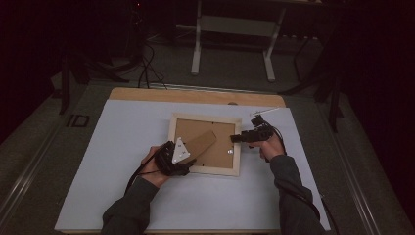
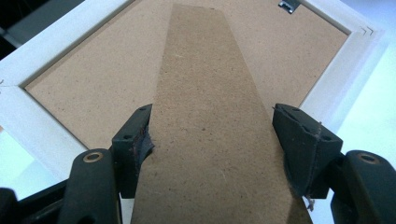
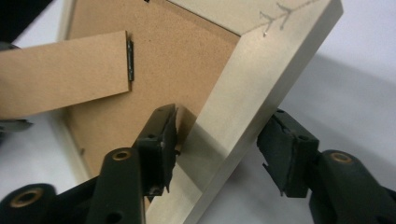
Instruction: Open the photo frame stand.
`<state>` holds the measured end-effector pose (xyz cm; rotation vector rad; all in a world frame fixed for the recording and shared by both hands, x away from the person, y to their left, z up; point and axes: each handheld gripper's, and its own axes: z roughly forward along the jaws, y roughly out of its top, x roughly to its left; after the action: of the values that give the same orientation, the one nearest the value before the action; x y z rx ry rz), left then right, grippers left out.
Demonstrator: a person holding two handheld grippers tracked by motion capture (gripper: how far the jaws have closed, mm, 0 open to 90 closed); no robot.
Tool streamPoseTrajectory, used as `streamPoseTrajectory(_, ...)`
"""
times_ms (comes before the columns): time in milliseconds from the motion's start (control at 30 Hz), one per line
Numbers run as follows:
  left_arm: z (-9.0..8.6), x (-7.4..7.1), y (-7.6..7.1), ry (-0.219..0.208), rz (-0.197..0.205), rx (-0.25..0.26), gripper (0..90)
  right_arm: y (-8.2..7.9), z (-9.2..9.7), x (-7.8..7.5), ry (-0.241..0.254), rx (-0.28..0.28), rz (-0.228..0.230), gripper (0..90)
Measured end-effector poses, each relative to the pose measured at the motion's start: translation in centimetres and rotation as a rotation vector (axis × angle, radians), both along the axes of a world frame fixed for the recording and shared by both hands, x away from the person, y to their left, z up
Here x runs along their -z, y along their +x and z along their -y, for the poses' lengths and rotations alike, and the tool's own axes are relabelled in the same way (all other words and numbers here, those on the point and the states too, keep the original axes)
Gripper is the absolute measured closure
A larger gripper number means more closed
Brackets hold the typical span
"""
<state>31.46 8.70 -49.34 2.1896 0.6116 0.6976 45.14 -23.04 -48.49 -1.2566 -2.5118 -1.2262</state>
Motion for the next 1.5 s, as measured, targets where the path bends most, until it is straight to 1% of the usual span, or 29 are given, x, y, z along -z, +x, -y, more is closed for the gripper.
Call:
streamPoseTrajectory(67,-0.1,0.0,-0.1,-0.002,0.006,0.005,35.2,0.0,0.4,0.1,0.029,0.003,-0.019,51.9)
streamPoseTrajectory(133,-0.1,0.1,0.0,-0.006,0.012,0.009,35.2,-0.1,0.8,0.1,0.058,0.004,-0.027,53.8)
streamPoseTrajectory(167,-0.1,0.1,0.0,-0.012,0.007,0.010,35.2,-0.2,0.9,0.1,0.067,0.003,-0.027,54.1)
streamPoseTrajectory(200,-0.2,0.1,0.1,-0.027,-0.006,0.012,35.2,-0.2,1.0,0.1,0.073,0.004,-0.026,54.4)
streamPoseTrajectory(233,-0.4,0.0,0.2,-0.050,-0.027,0.014,35.1,-0.3,1.0,0.0,0.072,0.004,-0.022,54.4)
streamPoseTrajectory(267,-0.5,0.0,0.3,-0.066,-0.043,0.013,35.1,-0.4,1.0,0.0,0.072,0.004,-0.019,54.5)
streamPoseTrajectory(300,-0.7,0.0,0.5,-0.076,-0.068,0.014,35.1,-0.4,1.0,0.0,0.072,0.007,-0.018,54.6)
streamPoseTrajectory(333,-0.8,0.1,0.6,-0.088,-0.079,0.014,35.2,-0.4,0.9,-0.1,0.071,0.009,-0.013,54.6)
streamPoseTrajectory(433,-1.0,0.1,0.8,-0.102,-0.109,0.016,35.3,-0.5,0.8,-0.2,0.066,0.014,-0.004,54.7)
streamPoseTrajectory(500,-1.1,0.1,1.0,-0.122,-0.138,0.017,35.8,-0.6,0.8,-0.2,0.066,0.015,0.002,54.7)
streamPoseTrajectory(567,-1.4,0.0,1.2,-0.156,-0.169,0.024,37.0,-0.7,0.8,-0.3,0.064,0.016,0.007,54.7)
streamPoseTrajectory(667,-2.0,-0.1,1.7,-0.218,-0.240,0.036,40.1,-0.8,0.7,-0.4,0.063,0.014,0.022,55.2)
streamPoseTrajectory(700,-2.1,-0.2,1.8,-0.230,-0.259,0.042,40.9,-0.8,0.7,-0.5,0.066,0.015,0.024,55.3)
streamPoseTrajectory(767,-2.2,-0.1,2.2,-0.256,-0.321,0.034,43.3,-0.9,0.6,-0.7,0.062,0.013,0.032,55.4)
streamPoseTrajectory(867,-2.6,0.1,2.6,-0.296,-0.383,0.052,46.3,-1.0,0.5,-0.9,0.054,0.008,0.045,55.4)
streamPoseTrajectory(900,-2.7,0.1,2.7,-0.308,-0.396,0.056,47.0,-1.0,0.5,-0.9,0.052,0.006,0.049,55.4)
streamPoseTrajectory(1033,-3.2,-0.1,2.9,-0.345,-0.419,0.062,49.4,-1.2,0.4,-1.0,0.048,0.003,0.062,55.4)
streamPoseTrajectory(1100,-3.4,-0.3,2.9,-0.347,-0.418,0.051,52.7,-1.2,0.4,-1.1,0.045,0.005,0.067,55.4)
streamPoseTrajectory(1133,-3.5,-0.3,2.9,-0.343,-0.425,0.053,54.2,-1.3,0.3,-1.2,0.042,0.006,0.071,55.5)
streamPoseTrajectory(1233,-3.4,-0.4,2.9,-0.330,-0.437,0.053,55.6,-1.4,0.2,-1.4,0.034,0.000,0.090,55.7)
streamPoseTrajectory(1300,-3.4,-0.4,3.0,-0.332,-0.466,0.065,55.8,-1.5,0.1,-1.7,0.027,-0.002,0.102,56.0)
streamPoseTrajectory(1367,-3.4,-0.3,3.1,-0.348,-0.504,0.084,54.8,-1.6,0.0,-1.9,0.025,-0.003,0.112,56.4)
streamPoseTrajectory(1400,-3.3,-0.2,3.2,-0.342,-0.520,0.090,54.5,-1.6,0.0,-1.9,0.025,-0.003,0.115,56.5)
streamPoseTrajectory(1433,-3.3,-0.2,3.2,-0.342,-0.520,0.090,55.7,-1.6,0.0,-1.9,0.025,-0.003,0.115,56.5)
streamPoseTrajectory(1467,-3.2,-0.2,3.1,-0.330,-0.512,0.080,55.7,-1.7,0.0,-2.1,0.024,-0.005,0.125,56.7)
streamPoseTrajectory(1500,-3.1,-0.2,3.1,-0.326,-0.511,0.073,57.9,-1.8,-0.1,-2.1,0.023,-0.005,0.130,56.8)
